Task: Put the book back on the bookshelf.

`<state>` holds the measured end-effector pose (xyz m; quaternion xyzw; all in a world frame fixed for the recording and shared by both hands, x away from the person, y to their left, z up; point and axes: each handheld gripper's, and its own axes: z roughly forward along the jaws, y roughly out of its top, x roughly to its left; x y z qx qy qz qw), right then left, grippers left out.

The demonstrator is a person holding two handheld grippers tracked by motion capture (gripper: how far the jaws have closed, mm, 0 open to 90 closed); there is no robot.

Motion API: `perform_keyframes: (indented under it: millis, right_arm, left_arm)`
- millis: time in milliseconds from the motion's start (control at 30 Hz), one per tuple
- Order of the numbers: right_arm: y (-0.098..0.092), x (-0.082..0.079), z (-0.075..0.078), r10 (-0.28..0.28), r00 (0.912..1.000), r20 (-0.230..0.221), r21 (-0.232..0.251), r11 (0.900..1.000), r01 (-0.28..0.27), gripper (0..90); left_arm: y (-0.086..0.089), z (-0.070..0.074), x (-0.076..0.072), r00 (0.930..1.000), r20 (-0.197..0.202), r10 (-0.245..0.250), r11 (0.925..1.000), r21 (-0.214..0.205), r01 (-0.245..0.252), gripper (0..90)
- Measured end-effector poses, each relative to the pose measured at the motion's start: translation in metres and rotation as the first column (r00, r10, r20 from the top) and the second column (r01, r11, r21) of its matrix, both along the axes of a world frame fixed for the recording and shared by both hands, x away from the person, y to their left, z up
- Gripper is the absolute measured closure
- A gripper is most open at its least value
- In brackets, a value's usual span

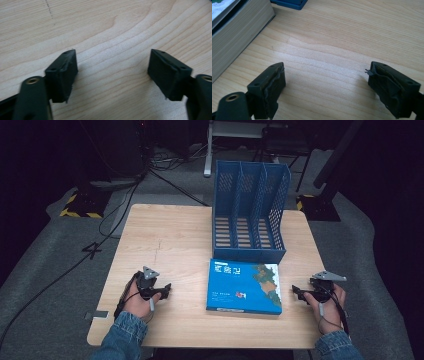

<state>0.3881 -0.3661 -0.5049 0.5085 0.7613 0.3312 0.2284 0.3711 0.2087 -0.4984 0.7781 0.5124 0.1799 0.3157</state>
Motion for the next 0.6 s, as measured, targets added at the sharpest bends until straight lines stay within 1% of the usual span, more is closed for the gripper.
perform_keyframes:
  millis: [33, 100, 167, 200, 233, 267, 300, 500, 600]
  right_arm:
    - [0.000, 0.000, 0.000, 0.000, 1.0000, 0.000, 0.000, 1.0000, 0.000, 14.8]
    - [0.000, 0.000, 0.000, -0.001, 1.0000, 0.000, 0.000, 1.0000, 0.001, 14.8]
    - [0.000, 0.000, 0.000, -0.002, 1.0000, 0.001, -0.001, 1.0000, 0.002, 14.8]
    - [0.000, 0.000, 0.000, -0.002, 1.0000, 0.001, -0.001, 1.0000, 0.002, 14.8]
    - [0.000, 0.000, 0.000, -0.002, 1.0000, 0.001, 0.000, 1.0000, 0.002, 14.9]
    - [0.000, 0.000, 0.000, -0.002, 1.0000, 0.002, -0.001, 1.0000, 0.002, 14.9]
    - [0.000, 0.000, 0.000, -0.003, 1.0000, 0.002, -0.001, 1.0000, 0.003, 14.9]
    - [0.000, 0.000, 0.000, -0.004, 1.0000, 0.002, 0.000, 1.0000, 0.004, 14.9]
    - [0.000, 0.000, 0.000, -0.004, 1.0000, 0.002, 0.000, 1.0000, 0.004, 14.9]
  left_arm:
    - [0.001, 0.002, 0.000, 1.0000, -0.004, 0.005, 1.0000, -0.009, -0.005, 28.6]
    - [0.002, 0.008, 0.000, 0.9998, 0.013, 0.013, 0.9992, -0.038, -0.013, 29.8]
    - [0.003, 0.016, 0.000, 0.9994, 0.033, 0.012, 0.9969, -0.079, -0.009, 30.5]
    - [0.003, 0.016, 0.000, 0.9994, 0.033, 0.012, 0.9969, -0.079, -0.009, 30.8]
    - [0.002, 0.020, 0.000, 0.9992, 0.038, 0.009, 0.9949, -0.101, -0.005, 30.8]
    - [0.001, 0.023, 0.000, 0.9987, 0.051, 0.004, 0.9942, -0.108, 0.001, 30.8]
    - [0.000, 0.026, 0.000, 0.9983, 0.057, -0.005, 0.9945, -0.104, 0.011, 30.8]
    - [-0.008, 0.041, 0.002, 0.9946, 0.094, -0.043, 0.9921, -0.114, 0.053, 31.1]
    - [-0.012, 0.046, 0.003, 0.9924, 0.112, -0.050, 0.9897, -0.128, 0.064, 31.4]
